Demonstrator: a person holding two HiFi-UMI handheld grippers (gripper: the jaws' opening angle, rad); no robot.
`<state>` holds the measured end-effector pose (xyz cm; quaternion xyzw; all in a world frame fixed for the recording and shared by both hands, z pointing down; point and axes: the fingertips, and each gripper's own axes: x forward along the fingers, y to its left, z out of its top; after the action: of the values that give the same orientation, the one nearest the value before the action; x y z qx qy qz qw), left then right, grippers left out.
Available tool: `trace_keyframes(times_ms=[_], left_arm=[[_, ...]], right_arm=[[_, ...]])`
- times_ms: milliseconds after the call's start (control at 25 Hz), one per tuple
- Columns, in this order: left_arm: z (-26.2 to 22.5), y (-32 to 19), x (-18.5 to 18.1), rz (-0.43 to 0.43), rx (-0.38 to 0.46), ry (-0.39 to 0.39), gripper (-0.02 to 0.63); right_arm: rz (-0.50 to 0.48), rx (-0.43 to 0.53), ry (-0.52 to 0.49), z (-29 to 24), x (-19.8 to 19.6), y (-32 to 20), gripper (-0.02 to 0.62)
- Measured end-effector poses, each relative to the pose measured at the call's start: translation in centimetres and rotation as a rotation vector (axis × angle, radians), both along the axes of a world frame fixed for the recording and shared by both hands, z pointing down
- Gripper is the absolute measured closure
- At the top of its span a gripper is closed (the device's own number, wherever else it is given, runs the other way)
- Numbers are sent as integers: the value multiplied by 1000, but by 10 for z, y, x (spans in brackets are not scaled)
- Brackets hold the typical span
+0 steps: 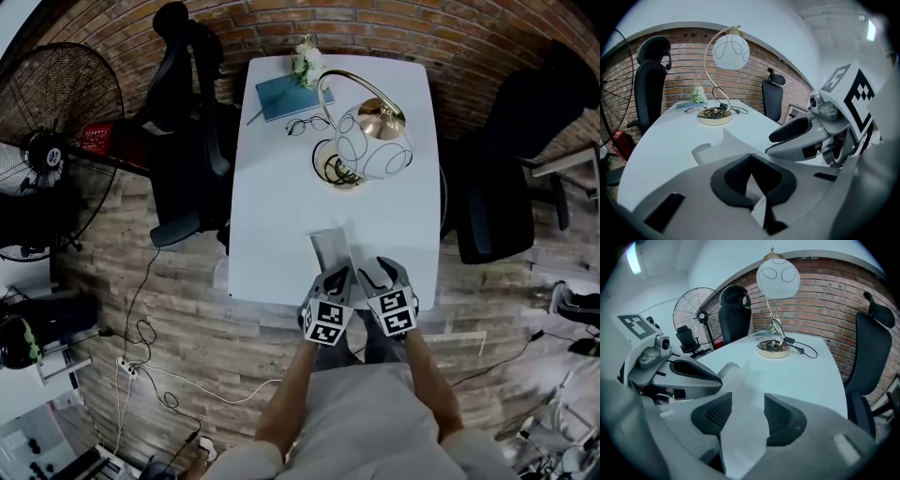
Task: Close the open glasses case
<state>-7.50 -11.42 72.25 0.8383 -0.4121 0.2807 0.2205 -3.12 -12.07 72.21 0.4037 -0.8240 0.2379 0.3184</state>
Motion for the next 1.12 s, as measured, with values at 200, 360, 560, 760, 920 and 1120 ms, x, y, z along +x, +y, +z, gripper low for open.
trace_keyframes(times_ms=[200,360,560,760,920,1120], left_arm=[[0,1,0,-1,-1,3,600],[-1,3,1,-1,-3,8,600],[-3,5,2,-1,-1,9,600],[-3,6,-1,-9,1,9,600],[-2,7,-3,-9,1,7,600],[-3,7,-6,-15,2,3,601]], right_arm=[[-11,6,15,4,-1,2,377],[-16,5,9,0,-5,3,377],[-20,5,-3,-5,-11,5,377],[-29,6,-2,-5,-14,6,377],[-34,8,-5,-5,-17,5,377],[-44,9,-7,-6,-20,5,377]])
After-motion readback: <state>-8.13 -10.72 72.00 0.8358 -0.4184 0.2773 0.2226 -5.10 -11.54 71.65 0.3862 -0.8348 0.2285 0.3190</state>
